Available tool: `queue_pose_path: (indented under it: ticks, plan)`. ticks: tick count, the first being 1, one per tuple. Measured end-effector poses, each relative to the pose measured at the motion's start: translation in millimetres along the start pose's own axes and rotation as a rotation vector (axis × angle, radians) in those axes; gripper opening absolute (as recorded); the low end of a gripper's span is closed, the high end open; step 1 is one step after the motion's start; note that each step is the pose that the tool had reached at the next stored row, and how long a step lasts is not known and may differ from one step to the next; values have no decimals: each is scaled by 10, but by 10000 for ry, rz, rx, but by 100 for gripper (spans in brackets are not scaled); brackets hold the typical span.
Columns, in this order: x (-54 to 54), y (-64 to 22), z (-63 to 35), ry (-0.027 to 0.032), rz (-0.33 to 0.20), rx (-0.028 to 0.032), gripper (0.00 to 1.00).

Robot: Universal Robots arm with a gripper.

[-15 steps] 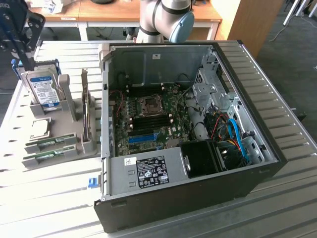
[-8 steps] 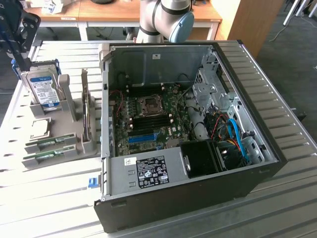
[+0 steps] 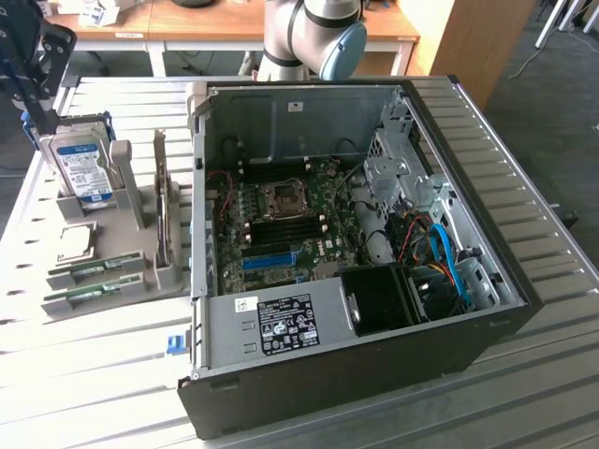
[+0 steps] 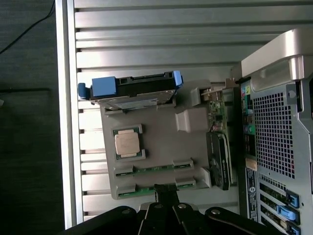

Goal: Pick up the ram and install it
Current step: 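Reach for the ram, then pick up the ram and move it above insertion slot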

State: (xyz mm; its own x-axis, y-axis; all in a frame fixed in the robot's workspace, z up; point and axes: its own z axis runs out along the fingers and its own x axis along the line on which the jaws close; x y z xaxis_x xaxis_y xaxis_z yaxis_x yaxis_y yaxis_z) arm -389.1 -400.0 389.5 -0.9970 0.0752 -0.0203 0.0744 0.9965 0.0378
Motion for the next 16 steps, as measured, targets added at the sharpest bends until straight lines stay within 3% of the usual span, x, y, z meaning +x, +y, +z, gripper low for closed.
queue_pose_path:
  ticks: [16]
  plan:
    - [-3, -25, -1, 0, -1, 0, 11]
